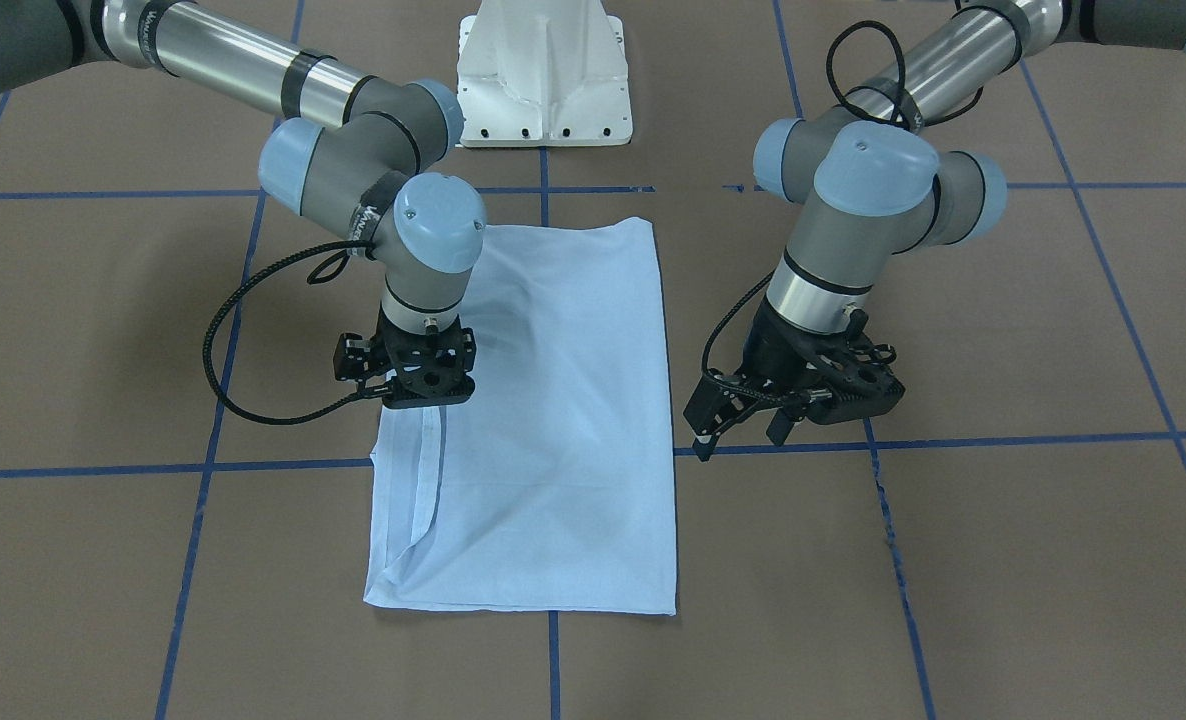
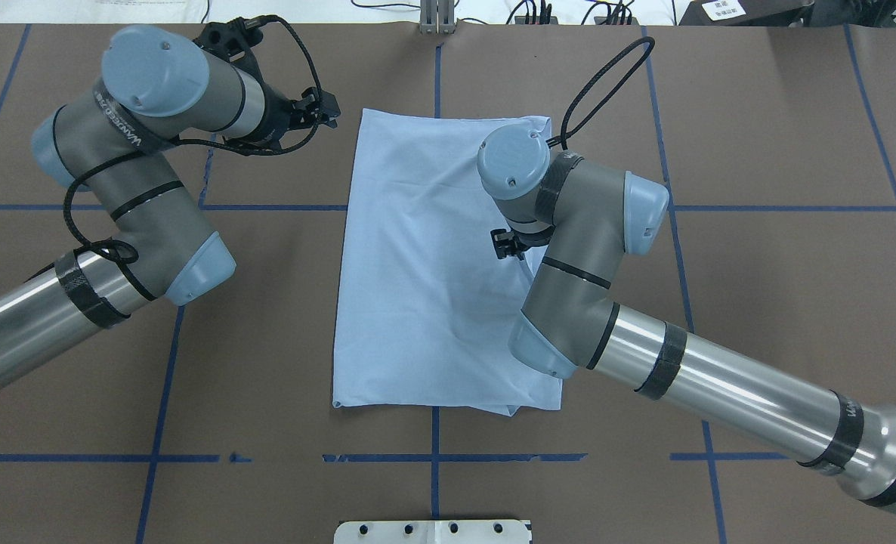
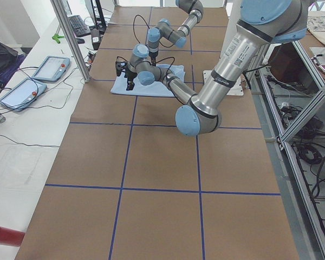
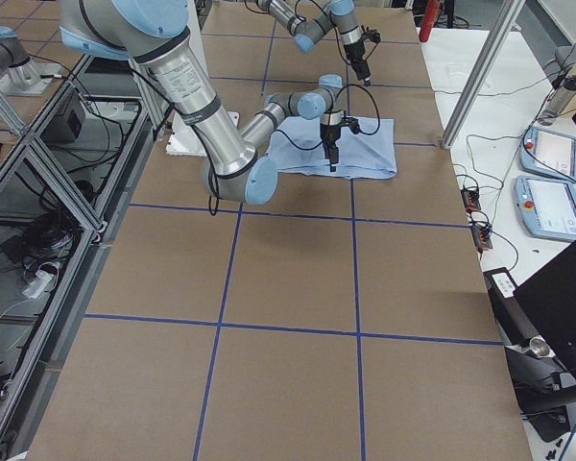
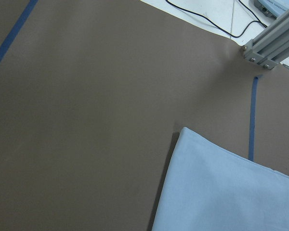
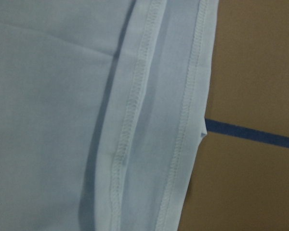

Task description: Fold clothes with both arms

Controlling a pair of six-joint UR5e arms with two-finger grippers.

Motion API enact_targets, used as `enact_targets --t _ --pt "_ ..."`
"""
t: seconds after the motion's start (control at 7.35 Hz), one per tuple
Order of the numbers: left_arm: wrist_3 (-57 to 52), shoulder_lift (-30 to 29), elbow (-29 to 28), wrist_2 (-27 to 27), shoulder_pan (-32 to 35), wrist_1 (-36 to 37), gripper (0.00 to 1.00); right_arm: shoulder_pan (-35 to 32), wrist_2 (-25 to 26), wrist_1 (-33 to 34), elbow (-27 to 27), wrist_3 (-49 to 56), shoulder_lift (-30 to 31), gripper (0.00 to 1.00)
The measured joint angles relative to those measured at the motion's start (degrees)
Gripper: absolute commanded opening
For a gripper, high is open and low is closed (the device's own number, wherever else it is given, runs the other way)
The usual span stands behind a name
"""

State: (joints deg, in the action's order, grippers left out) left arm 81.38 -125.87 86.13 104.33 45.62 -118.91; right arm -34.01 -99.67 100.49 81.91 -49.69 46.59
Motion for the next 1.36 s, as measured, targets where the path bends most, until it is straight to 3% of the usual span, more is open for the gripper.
enact_targets --t 0.54,0.95,1.36 --pt "0.18 -0.37 0.1 0.04 0.0 -0.3 1.0 -5.27 -0.34 -0.28 -2.05 6.04 2.72 1.0" --pt "0.17 -0.21 0.66 1.34 -0.06 -0.26 1.0 -9.8 -4.83 -0.75 -1.56 9.88 2.05 1.0" --pt "9.12 1.54 4.78 8.93 -3.39 -0.04 1.0 -10.41 -12.6 -4.03 5.65 8.75 4.74 1.0"
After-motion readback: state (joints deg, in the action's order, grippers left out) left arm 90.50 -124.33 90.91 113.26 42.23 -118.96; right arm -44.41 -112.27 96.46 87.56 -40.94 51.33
